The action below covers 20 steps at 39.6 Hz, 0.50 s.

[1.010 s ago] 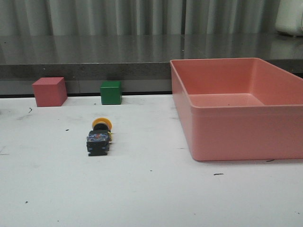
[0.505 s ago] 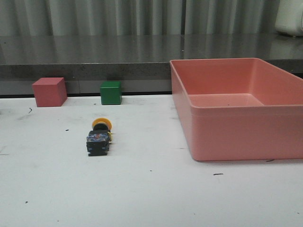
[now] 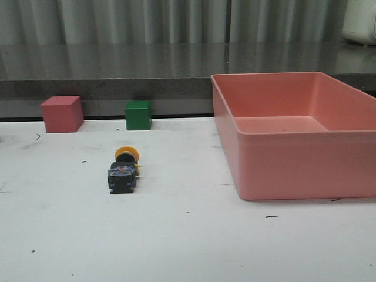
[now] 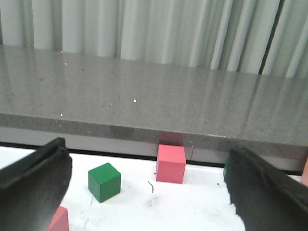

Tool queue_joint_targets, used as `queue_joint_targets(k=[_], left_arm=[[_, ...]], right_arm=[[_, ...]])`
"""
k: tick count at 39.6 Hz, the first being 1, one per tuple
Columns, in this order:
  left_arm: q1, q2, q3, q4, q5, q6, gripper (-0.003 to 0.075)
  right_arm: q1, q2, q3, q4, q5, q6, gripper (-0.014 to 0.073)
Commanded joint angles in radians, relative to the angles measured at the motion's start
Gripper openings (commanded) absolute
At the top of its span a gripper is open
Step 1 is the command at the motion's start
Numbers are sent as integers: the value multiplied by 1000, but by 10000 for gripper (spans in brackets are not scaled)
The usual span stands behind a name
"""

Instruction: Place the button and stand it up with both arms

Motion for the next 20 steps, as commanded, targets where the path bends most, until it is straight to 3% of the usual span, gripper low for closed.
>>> queue_joint_targets(k=[1,20], left_arm=[[-33,95,-80,-11,-33,-1,618],[-391,721,-506,-22,360,-1,618]], right_arm=[[-5,7,-25,-8,-80,-10,-70],[-5,7,-25,-8,-80,-10,-70]])
